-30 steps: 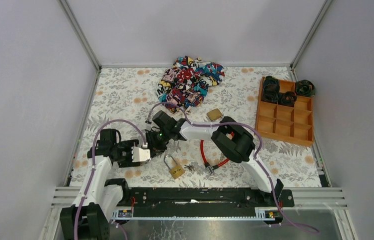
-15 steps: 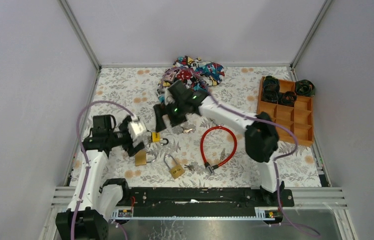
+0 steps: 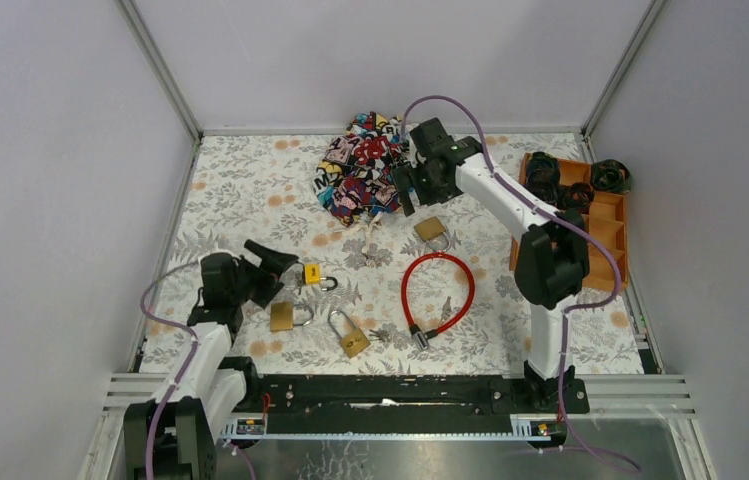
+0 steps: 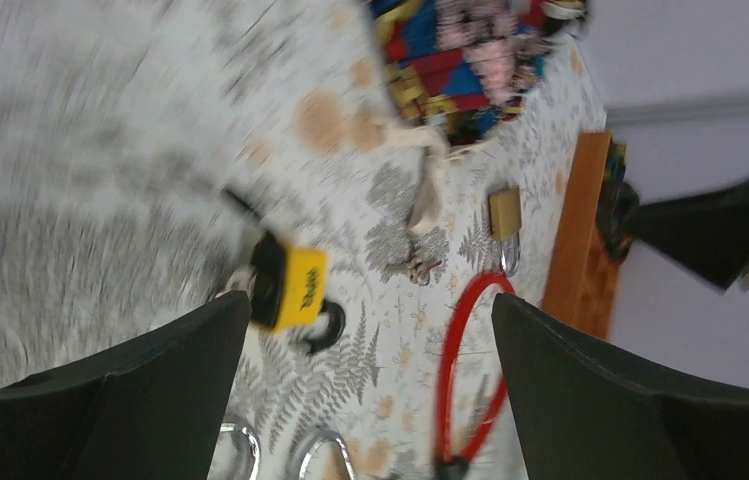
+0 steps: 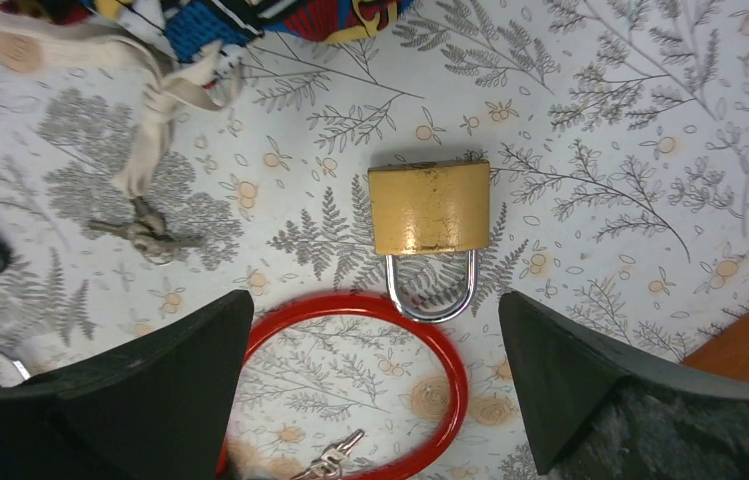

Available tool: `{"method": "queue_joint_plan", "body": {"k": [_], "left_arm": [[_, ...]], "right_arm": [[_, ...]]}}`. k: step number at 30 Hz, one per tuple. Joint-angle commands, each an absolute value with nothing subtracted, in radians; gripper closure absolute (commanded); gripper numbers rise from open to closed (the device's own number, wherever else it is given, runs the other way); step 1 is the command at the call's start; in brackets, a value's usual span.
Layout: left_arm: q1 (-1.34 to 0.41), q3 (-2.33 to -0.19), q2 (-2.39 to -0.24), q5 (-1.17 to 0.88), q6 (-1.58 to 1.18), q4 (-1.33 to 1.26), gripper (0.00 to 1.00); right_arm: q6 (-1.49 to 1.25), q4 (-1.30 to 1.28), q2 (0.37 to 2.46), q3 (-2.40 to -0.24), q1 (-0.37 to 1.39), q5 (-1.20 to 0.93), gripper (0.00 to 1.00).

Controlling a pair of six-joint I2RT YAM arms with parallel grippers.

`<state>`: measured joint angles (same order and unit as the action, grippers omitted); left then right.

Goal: Lock with the key
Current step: Place the key at the center of the board, then pick up the lock from the center of the board.

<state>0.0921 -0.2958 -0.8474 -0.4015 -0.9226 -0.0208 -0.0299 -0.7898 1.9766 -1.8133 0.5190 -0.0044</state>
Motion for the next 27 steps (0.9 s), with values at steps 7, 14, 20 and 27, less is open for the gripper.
{"method": "queue_joint_plan", "body": {"k": [7,14,20,27], "left_arm": [[0.087,-0.200,-0.904,-0.282,-1.259,-0.143,0.02],[0.088,-0.200,-0.920,-0.281,-1.255,-0.149,0.01],[0.088,-0.211,-0.921,-0.287,-1.255,-0.174,0.01],[0.097,-0.250,-0.896,-0.284,-1.218,-0.161,0.01]], "right_arm": [[-0.027,-0.843,2.086,-1.830,0.525,-0.027,0.01],[-0.127,-0.827,1.990,-1.685,0.526,-0.079,0.12],[-0.189,-0.708,1.854,-1.527,0.597,-0.126,0.25],[0.136,-0.472,1.975,-1.586,0.892,-0.380,0.17]]}}
